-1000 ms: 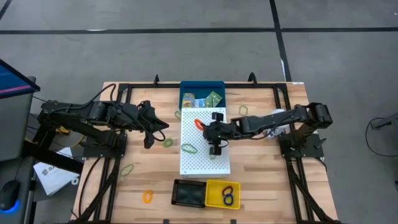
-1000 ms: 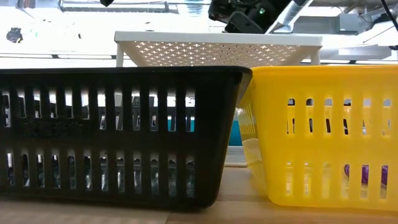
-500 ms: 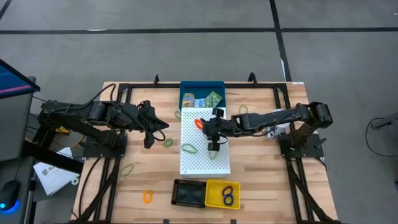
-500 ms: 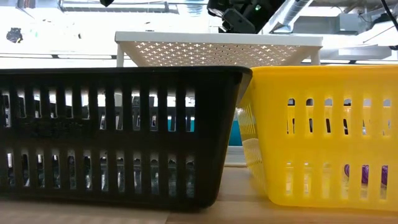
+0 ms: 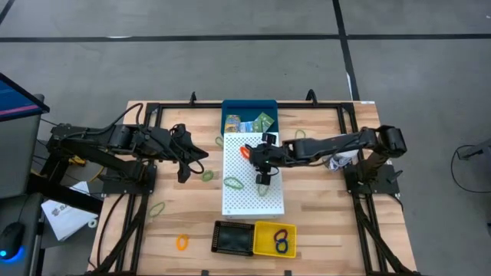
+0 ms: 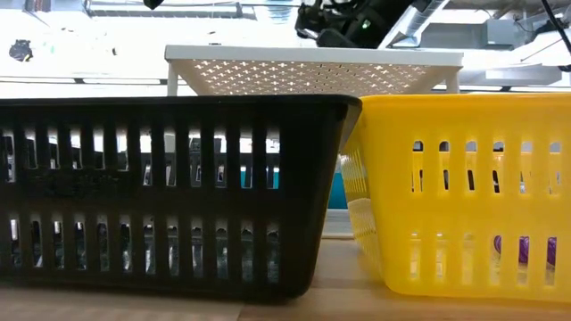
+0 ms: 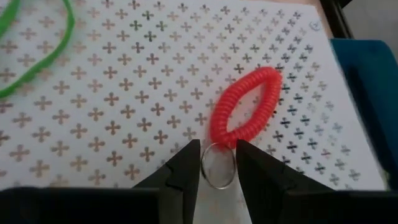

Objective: Pick & Place Office Desk Supplies
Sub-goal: Put the orange spring keychain into the yellow bin, then put the yellow spring keychain into the yellow bin

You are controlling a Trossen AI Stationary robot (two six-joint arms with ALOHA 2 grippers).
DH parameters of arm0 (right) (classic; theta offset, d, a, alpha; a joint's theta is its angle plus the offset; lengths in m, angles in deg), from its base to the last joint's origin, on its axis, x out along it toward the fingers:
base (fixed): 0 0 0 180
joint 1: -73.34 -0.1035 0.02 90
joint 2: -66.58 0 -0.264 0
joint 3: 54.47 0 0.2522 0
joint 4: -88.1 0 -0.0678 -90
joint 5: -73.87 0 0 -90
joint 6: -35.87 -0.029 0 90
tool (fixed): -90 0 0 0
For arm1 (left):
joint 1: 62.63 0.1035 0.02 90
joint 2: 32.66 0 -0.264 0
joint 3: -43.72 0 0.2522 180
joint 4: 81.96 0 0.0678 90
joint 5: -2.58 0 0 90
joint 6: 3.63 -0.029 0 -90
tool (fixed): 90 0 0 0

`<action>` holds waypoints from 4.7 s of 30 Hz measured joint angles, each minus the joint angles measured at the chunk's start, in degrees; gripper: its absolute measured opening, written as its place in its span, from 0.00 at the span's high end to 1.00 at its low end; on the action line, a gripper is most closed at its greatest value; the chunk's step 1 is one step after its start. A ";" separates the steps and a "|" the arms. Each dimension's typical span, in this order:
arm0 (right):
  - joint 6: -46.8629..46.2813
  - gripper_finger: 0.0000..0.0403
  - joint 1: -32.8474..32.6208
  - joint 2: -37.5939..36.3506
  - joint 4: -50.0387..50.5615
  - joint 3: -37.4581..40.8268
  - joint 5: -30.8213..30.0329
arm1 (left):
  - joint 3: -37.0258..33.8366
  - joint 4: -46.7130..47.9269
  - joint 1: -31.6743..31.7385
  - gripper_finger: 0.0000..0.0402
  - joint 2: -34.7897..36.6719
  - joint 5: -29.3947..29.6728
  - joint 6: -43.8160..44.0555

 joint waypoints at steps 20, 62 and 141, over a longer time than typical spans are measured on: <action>-5.66 0.96 0.57 0.74 0.20 0.00 3.21 | -0.02 0.00 -0.02 1.00 -0.02 0.00 0.00; -61.40 1.00 -30.39 -14.09 20.81 -7.78 -10.50 | -0.02 -0.99 -0.02 1.00 0.00 1.36 -0.17; -84.87 0.76 -42.75 1.95 19.11 -7.89 -5.70 | -3.95 15.42 -9.48 1.00 0.01 -15.69 13.42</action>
